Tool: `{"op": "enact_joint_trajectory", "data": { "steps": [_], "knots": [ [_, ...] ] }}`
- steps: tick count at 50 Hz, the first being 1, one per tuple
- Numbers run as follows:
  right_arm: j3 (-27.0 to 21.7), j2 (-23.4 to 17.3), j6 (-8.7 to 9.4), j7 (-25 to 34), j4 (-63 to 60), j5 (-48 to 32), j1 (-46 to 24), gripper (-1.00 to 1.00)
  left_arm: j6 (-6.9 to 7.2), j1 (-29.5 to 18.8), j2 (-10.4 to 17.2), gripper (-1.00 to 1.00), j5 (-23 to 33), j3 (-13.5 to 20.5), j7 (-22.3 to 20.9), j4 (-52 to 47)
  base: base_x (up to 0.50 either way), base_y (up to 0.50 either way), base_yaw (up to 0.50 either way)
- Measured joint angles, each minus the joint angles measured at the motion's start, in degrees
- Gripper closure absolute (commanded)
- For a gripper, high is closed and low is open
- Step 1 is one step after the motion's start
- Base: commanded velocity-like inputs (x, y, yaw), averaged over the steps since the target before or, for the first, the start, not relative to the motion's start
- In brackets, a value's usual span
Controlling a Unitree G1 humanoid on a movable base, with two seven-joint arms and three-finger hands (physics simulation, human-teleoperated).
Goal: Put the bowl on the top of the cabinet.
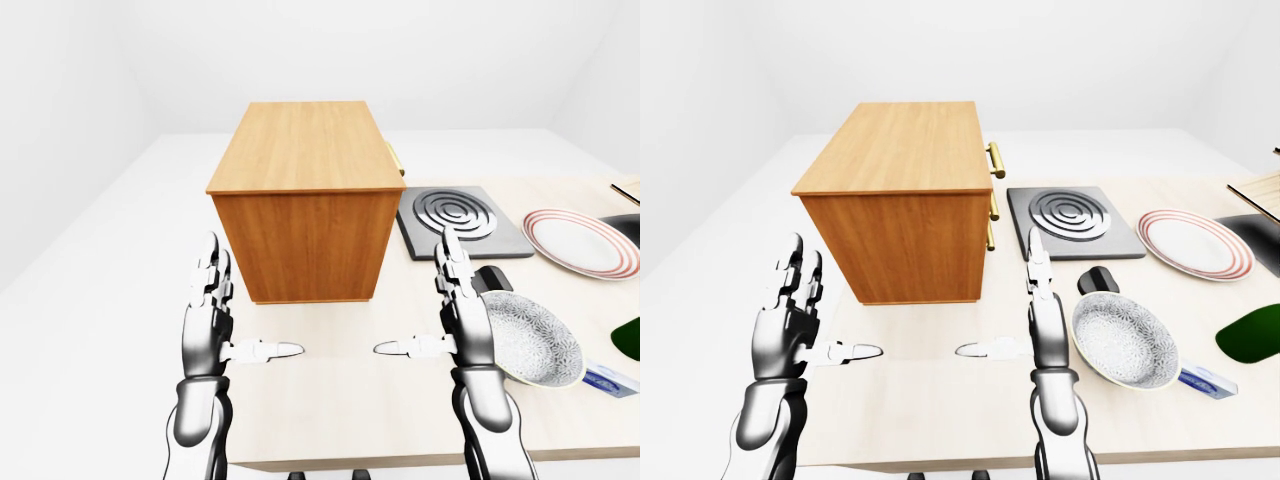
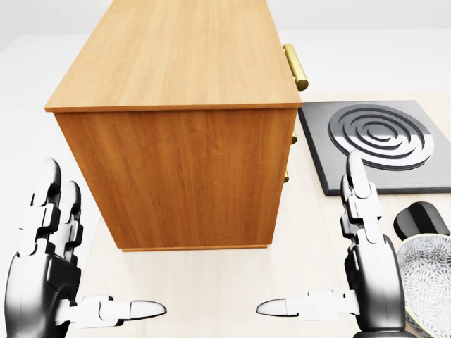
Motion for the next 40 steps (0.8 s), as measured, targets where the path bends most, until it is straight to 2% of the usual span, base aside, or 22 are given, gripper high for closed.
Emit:
{"op": "enact_joint_trajectory", "data": {
  "steps": [6, 27, 40],
  "knots": [
    [-0.01, 0.00, 0.00, 0.08, 0.12, 0.10, -0.03, -1.00, 0.00, 0.10, -0.01, -1.00, -0.06, -0.05, 0.01, -0.03, 0.00, 0.00, 0.00],
    [-8.35, -1.39, 0.00, 1.59, -4.13, -10.07, -4.86, -1.00, 0.00, -1.17, -0.03, -1.00, 0.51, 0.49, 0.64, 1.43, 0.00, 0.00, 0.00],
    [-13.58, -2.73, 0.00, 8.01, -5.76, -16.74, -3.96, -1.00, 0.00, -1.47, -0.06, -1.00, 0.77, 0.54, 0.90, 1.78, 0.00, 0.00, 0.00]
  ]
}}
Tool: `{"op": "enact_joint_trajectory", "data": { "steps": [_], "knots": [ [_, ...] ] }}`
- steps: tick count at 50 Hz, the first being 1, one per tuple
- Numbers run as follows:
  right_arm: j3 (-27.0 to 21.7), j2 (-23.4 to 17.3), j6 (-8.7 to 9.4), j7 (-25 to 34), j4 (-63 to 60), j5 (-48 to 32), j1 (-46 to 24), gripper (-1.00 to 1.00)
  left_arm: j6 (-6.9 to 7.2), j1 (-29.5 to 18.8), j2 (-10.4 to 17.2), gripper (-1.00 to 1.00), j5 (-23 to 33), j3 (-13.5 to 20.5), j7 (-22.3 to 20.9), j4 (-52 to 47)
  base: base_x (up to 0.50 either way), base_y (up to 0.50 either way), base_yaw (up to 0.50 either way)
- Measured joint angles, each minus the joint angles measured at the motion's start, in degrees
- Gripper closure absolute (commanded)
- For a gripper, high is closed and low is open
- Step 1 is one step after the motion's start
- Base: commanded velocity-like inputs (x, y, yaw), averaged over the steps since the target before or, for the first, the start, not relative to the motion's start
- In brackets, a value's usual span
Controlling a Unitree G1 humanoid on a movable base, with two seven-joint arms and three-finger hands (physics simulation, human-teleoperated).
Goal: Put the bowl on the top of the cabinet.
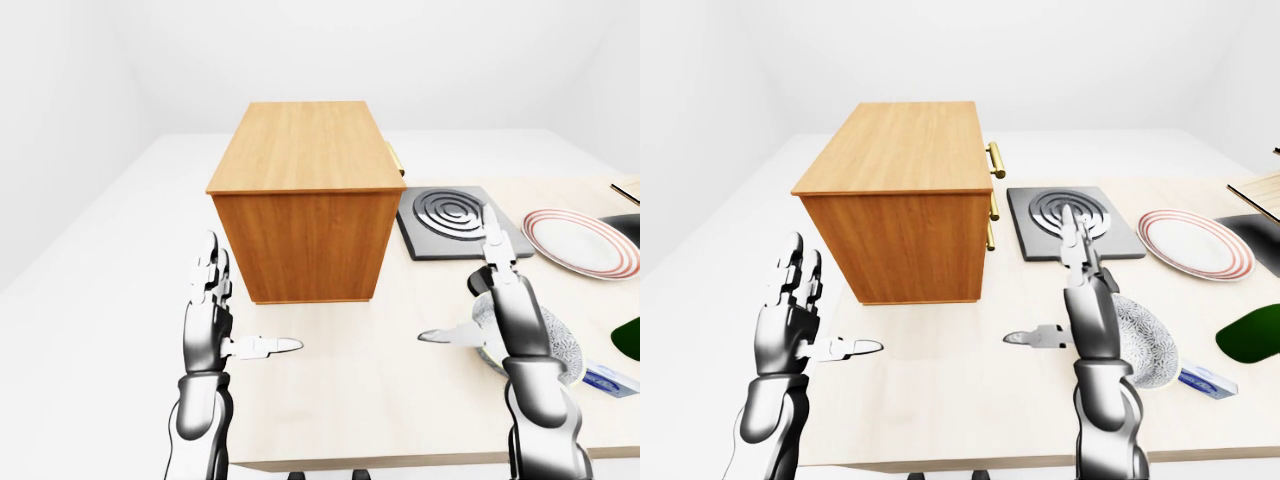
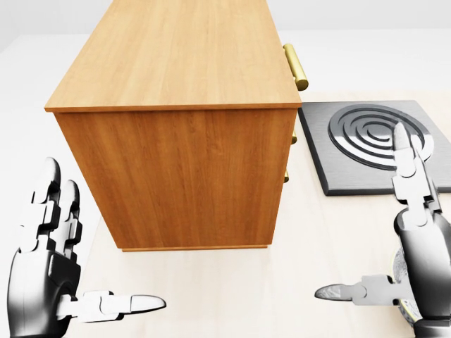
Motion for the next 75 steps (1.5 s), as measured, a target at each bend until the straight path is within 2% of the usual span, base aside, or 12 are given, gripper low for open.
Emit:
{"op": "enact_joint_trajectory", "data": {
  "steps": [20, 32, 45, 75],
  "knots": [
    [-11.84, 2.27, 0.00, 9.66, 0.45, -4.11, 6.58, -1.00, 0.00, 0.28, 0.06, -1.00, 0.44, -0.32, 0.02, 0.30, 0.00, 0.00, 0.00],
    [-16.25, 3.35, 0.00, 12.11, 2.66, -6.61, 8.42, -1.00, 0.00, 0.32, 0.08, -1.00, 0.53, -0.37, 0.02, 0.41, 0.00, 0.00, 0.00],
    [-17.65, 3.70, 0.00, 11.23, 5.68, -11.41, 9.71, -1.00, 0.00, 0.38, 0.09, -1.00, 0.56, -0.38, 0.00, 0.33, 0.00, 0.00, 0.00],
    [-16.16, 2.28, 0.00, 7.49, 13.44, -20.57, 11.21, -1.00, 0.00, 0.12, 0.07, -1.00, 0.68, -0.37, 0.15, 0.51, 0.00, 0.00, 0.00]
  ]
}}
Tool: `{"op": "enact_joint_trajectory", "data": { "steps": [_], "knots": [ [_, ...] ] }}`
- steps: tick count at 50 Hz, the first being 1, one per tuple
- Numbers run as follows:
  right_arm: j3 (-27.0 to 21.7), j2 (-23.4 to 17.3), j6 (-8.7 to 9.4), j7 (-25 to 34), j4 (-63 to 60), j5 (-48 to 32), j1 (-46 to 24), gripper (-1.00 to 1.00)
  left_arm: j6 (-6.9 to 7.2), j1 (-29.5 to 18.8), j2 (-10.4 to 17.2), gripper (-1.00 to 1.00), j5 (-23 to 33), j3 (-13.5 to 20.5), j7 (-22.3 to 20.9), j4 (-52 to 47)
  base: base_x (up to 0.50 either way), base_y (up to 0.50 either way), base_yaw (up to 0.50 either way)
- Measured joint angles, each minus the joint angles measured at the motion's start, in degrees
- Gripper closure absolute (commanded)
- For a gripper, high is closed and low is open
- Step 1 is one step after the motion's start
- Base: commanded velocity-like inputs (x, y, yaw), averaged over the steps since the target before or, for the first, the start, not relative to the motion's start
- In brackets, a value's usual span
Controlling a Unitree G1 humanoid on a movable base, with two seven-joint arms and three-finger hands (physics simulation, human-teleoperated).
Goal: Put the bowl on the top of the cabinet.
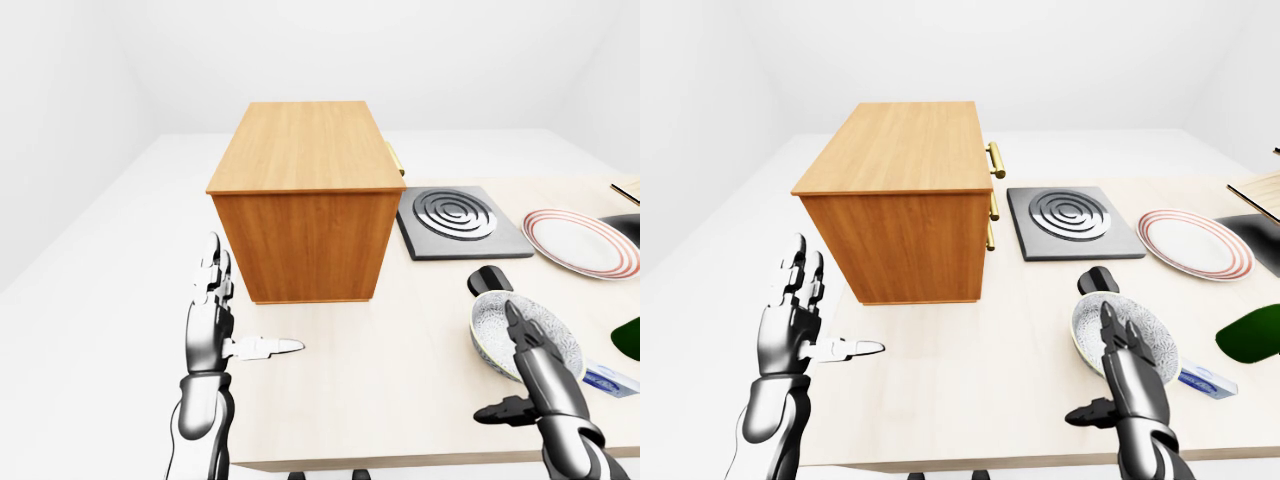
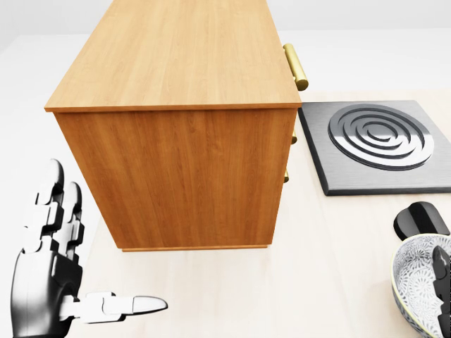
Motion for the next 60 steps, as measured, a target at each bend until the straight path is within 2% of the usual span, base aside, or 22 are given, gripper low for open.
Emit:
{"op": "enact_joint_trajectory", "data": {
  "steps": [29, 30, 31, 52, 60],
  "knots": [
    [2.32, -3.41, 0.00, -3.34, 7.42, -4.95, 0.27, -1.00, 0.00, -0.02, 0.02, -1.00, 0.08, -0.08, -0.03, 0.32, 0.00, 0.00, 0.00],
    [2.37, -3.53, 0.00, -3.30, 7.55, -5.02, 0.29, 0.30, 0.00, -0.02, 0.02, -1.00, 0.07, -0.07, -0.02, 0.30, 0.01, 0.00, 0.00],
    [2.33, -3.67, 0.00, -3.28, 7.58, -5.12, 0.34, 1.00, 0.00, -0.03, 0.02, -1.00, 0.07, -0.07, -0.02, 0.28, 0.00, 0.00, 0.00],
    [2.24, -4.35, 0.00, -3.88, 8.73, -6.17, -0.01, 1.00, 0.00, -0.24, 0.03, -1.00, 0.03, -0.04, -0.03, 0.57, 0.00, 0.00, 0.00],
    [1.00, -4.01, 0.00, -1.25, 6.84, -6.12, 0.08, 1.00, 0.00, -0.19, 0.04, -1.00, 0.04, -0.11, -0.06, 0.57, 0.00, 0.00, 0.00]
  ]
}}
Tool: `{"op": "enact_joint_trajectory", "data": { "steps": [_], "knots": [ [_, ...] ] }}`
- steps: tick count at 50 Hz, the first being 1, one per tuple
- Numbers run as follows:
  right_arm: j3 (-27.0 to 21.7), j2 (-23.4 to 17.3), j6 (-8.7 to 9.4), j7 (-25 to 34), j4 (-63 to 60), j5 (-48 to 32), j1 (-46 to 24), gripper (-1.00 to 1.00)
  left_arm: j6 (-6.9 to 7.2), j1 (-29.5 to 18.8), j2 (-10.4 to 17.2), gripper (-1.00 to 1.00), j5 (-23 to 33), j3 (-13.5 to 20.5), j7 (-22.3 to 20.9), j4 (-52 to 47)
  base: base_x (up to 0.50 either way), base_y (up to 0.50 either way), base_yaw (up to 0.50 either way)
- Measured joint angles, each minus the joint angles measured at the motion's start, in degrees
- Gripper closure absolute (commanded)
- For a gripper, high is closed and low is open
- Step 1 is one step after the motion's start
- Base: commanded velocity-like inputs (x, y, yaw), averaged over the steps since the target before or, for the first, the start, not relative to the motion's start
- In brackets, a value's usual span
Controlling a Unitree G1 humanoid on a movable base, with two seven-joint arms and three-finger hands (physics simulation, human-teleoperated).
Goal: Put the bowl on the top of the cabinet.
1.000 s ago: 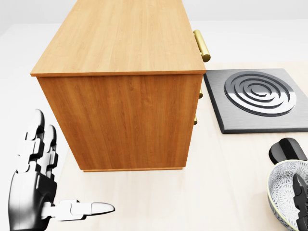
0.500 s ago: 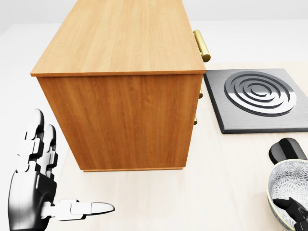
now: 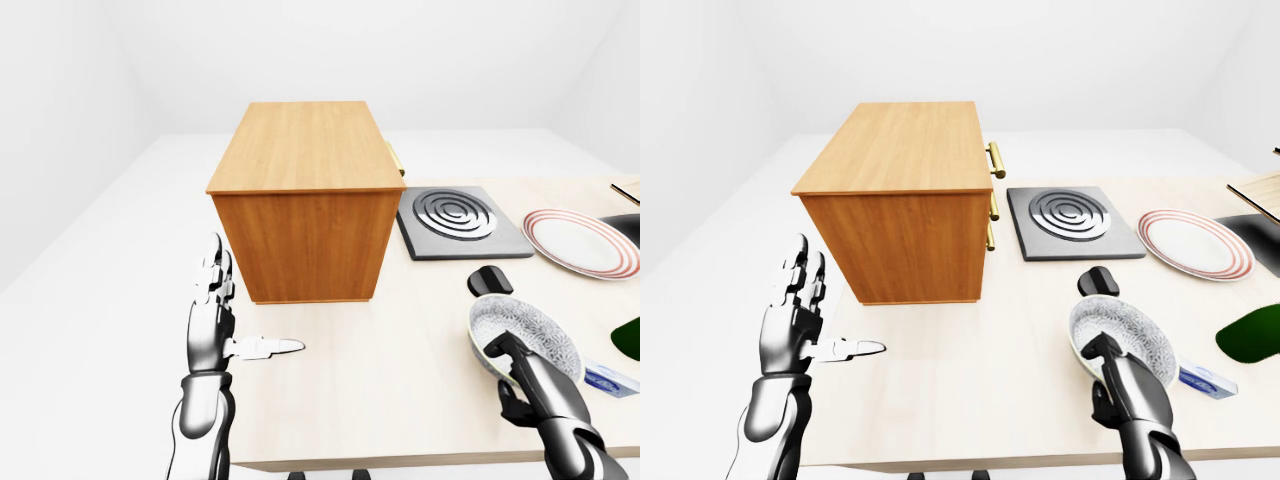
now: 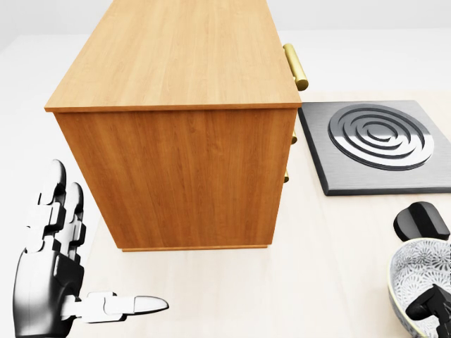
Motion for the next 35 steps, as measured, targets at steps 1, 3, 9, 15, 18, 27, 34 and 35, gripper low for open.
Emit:
{"op": "enact_joint_trajectory", "data": {
  "steps": [1, 3, 9, 15, 18, 27, 34, 35],
  "knots": [
    [-0.24, 0.12, 0.01, 0.59, -0.52, 0.13, 0.01, 1.00, 0.00, 0.01, 0.00, -1.00, 0.00, -0.01, 0.00, -0.01, 0.00, 0.00, 0.00],
    [-0.78, 0.38, 0.01, 1.88, -1.68, 0.49, 0.01, 1.00, 0.00, 0.02, 0.00, -1.00, 0.02, -0.03, 0.00, -0.02, 0.00, 0.00, 0.00],
    [-2.73, 1.47, 0.01, 7.20, -7.25, 3.64, -0.31, 1.00, 0.00, -0.02, 0.01, -1.00, 0.01, -0.04, -0.02, 0.05, 0.00, 0.00, 0.00],
    [-4.97, 2.41, 0.00, 13.19, -13.97, 7.55, -1.27, 1.00, 0.00, -0.03, 0.02, -1.00, -0.03, -0.01, -0.04, 0.03, 0.00, 0.00, 0.00],
    [-6.05, 2.74, 0.00, 16.09, -17.48, 9.13, -1.88, 1.00, 0.00, -0.01, 0.01, -1.00, -0.07, 0.01, -0.05, -0.06, 0.00, 0.00, 0.00],
    [-8.22, 1.02, 0.18, 24.05, -26.53, 12.15, -6.19, 1.00, 0.00, -0.09, -0.01, -1.00, -0.16, 0.14, -0.01, -0.04, 0.00, 0.00, 0.00],
    [-6.29, -6.35, 4.13, 25.58, -26.26, 10.97, -15.48, 1.00, 0.00, -0.16, -0.01, -1.00, -0.20, 0.18, 0.00, -0.03, 0.00, 0.00, 0.00],
    [-5.66, -7.93, 4.97, 25.58, -25.06, 10.69, -17.46, 1.00, 0.00, -0.16, -0.01, -1.00, -0.21, 0.18, -0.01, -0.05, 0.00, 0.00, 0.00]
  ]
}}
